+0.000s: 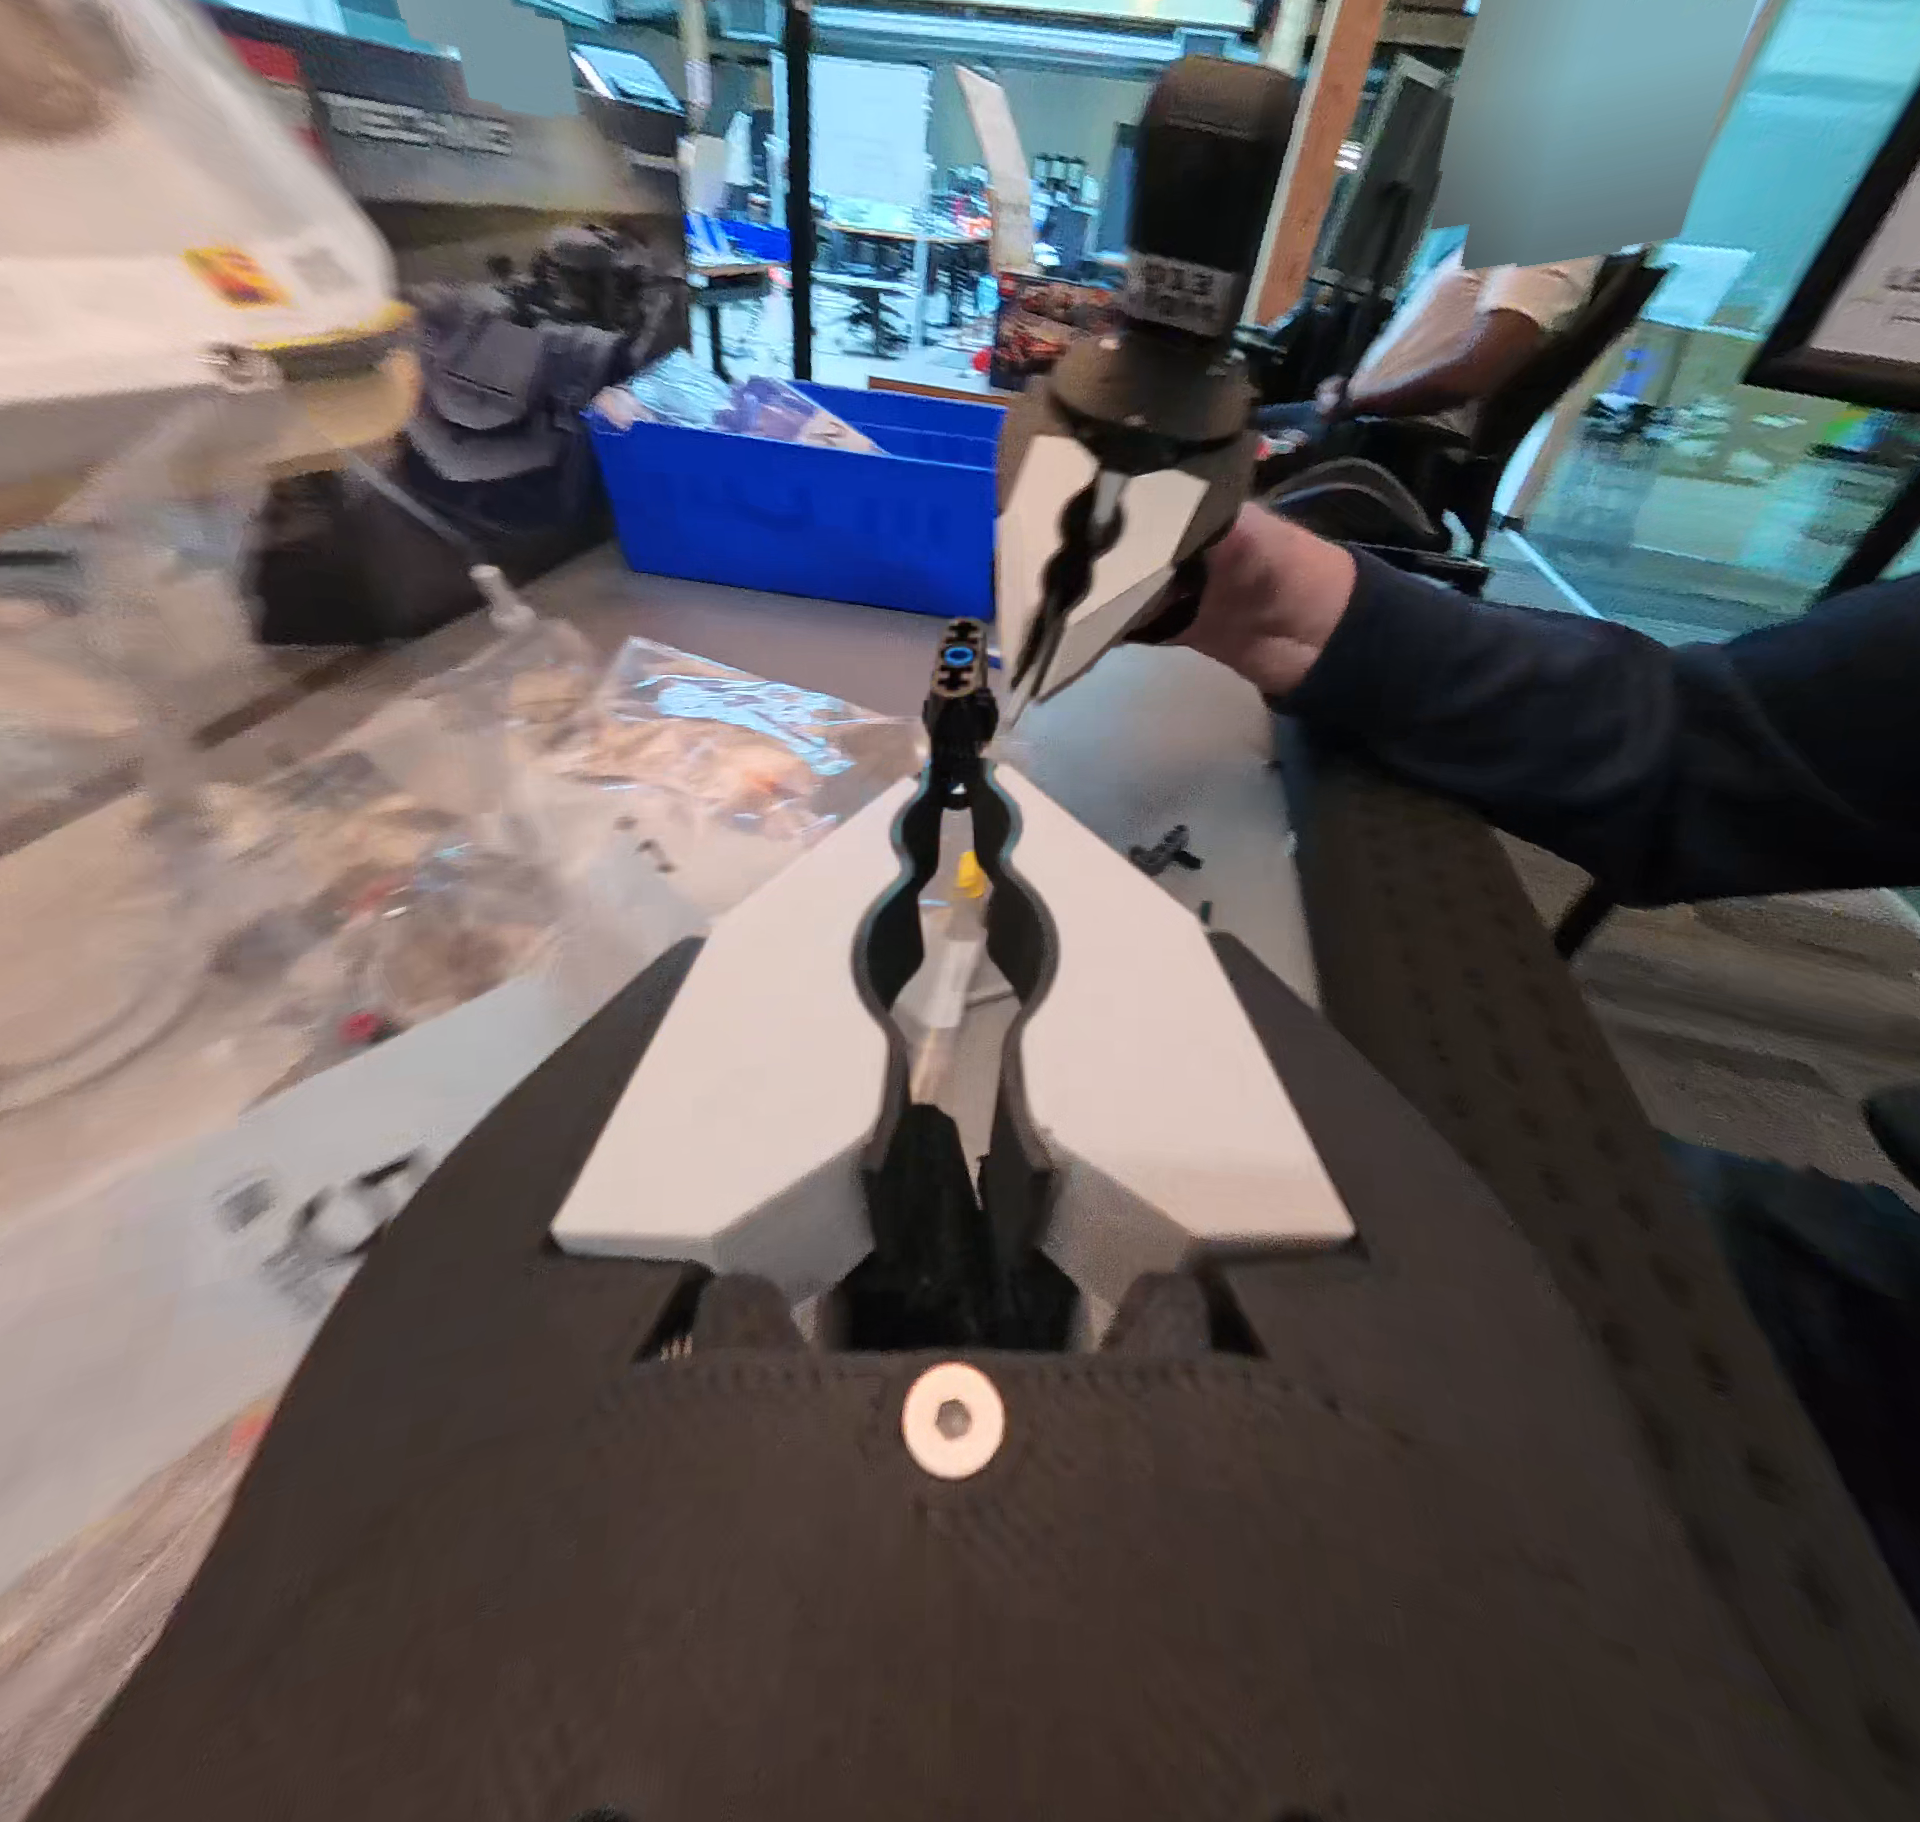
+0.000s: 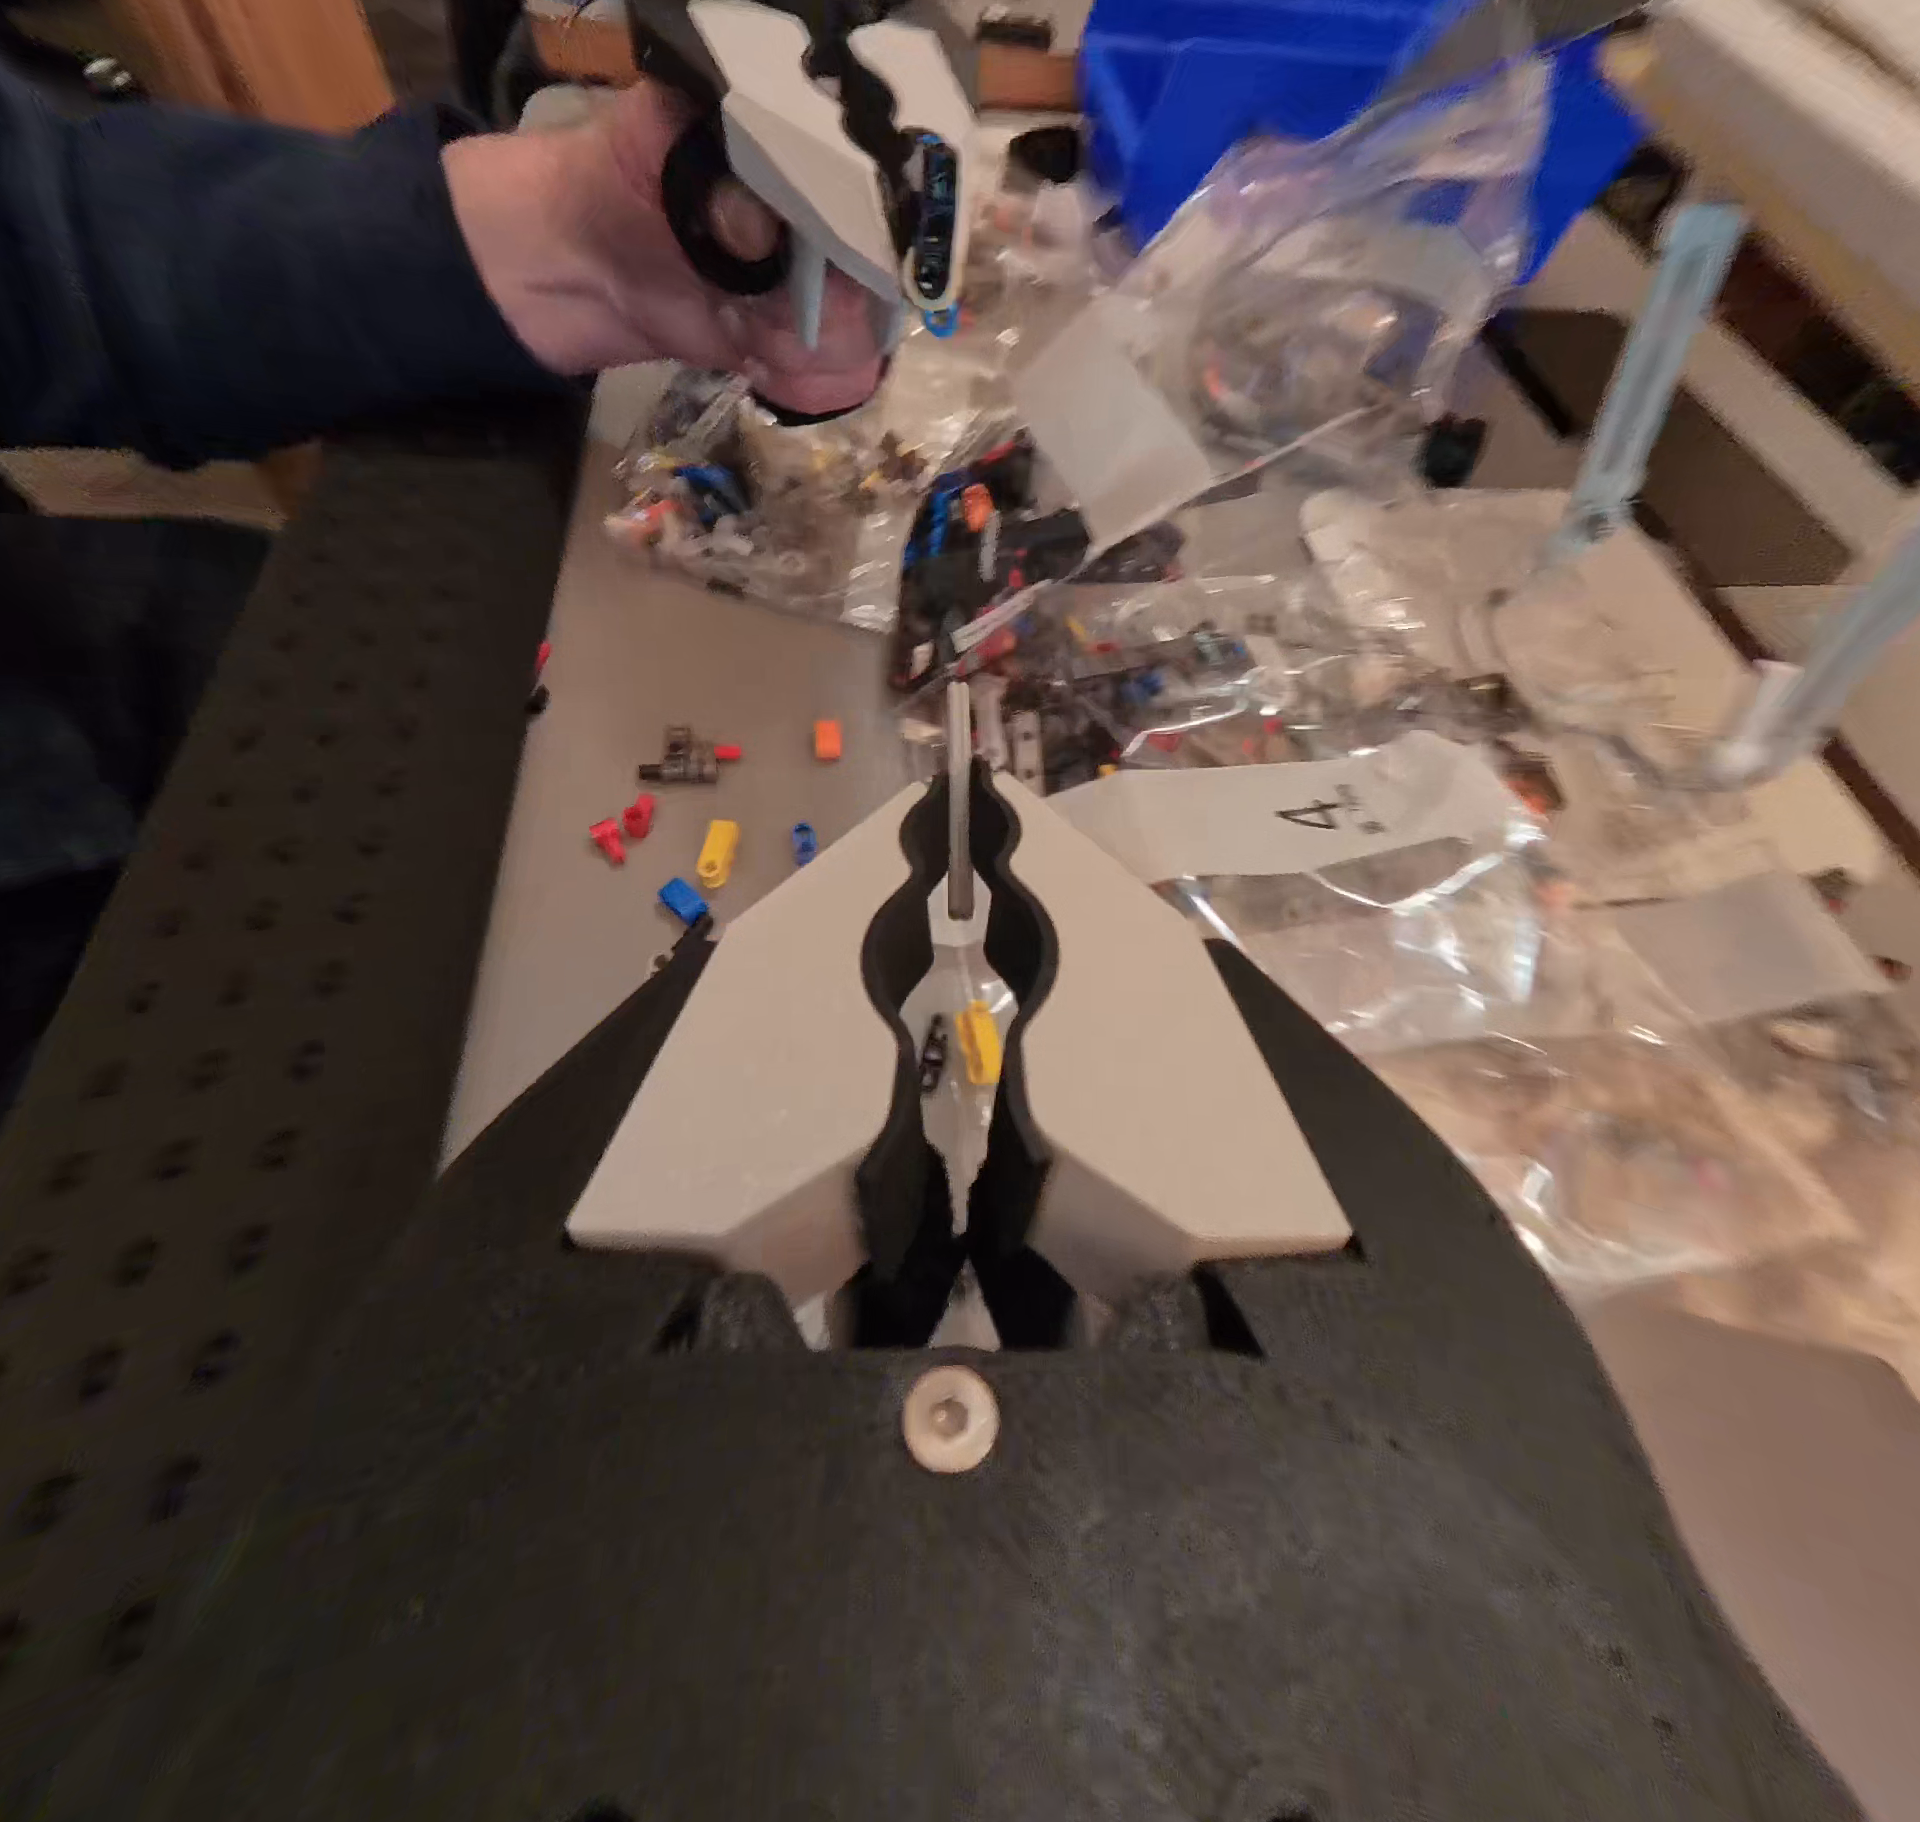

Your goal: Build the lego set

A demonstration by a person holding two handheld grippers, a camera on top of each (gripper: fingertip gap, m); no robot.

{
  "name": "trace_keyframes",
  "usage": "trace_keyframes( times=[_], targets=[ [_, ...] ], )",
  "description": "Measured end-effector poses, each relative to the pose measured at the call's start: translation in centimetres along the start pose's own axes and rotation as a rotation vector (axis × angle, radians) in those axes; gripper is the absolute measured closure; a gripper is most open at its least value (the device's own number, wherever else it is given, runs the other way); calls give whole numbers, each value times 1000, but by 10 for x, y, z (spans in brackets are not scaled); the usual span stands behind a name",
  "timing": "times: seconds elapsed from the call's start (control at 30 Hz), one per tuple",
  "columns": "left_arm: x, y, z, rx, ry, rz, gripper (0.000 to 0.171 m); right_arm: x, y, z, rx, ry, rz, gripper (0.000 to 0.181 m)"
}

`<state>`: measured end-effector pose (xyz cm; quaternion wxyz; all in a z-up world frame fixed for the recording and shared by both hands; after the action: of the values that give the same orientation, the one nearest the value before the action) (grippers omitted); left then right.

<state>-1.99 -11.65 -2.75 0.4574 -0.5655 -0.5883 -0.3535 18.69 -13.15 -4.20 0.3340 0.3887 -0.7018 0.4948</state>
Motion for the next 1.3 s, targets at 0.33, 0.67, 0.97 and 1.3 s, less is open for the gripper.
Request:
trace_keyframes(
  times=[0.33, 0.67, 0.97, 1.3],
  targets=[
    [-31, 35, -1, -34, -50, 212, 165, -27, 54, 33, 241, -8, 222, 173],
    [-42, 52, -6, -46, -55, 275, 165, 3, 49, 17, 101, 10, 26, 152],
    [-43, 57, -8, -48, -45, 274, 163, -2, 49, 18, 109, -1, 82, 176],
    [-45, 57, -5, -34, -52, 284, 164, -5, 46, 18, 133, 45, 83, 170]
  ],
)
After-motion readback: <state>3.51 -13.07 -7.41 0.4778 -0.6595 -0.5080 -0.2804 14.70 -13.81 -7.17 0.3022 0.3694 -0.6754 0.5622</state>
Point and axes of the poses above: each gripper's, where its closed fingertips meet, y out along the fingers, x out of its top, z = x × y across the jaws, the point moved 6 cm from there along -y, back along the fingers, and after that the axes turned 14 degrees about -y, right-handed, at the moved point
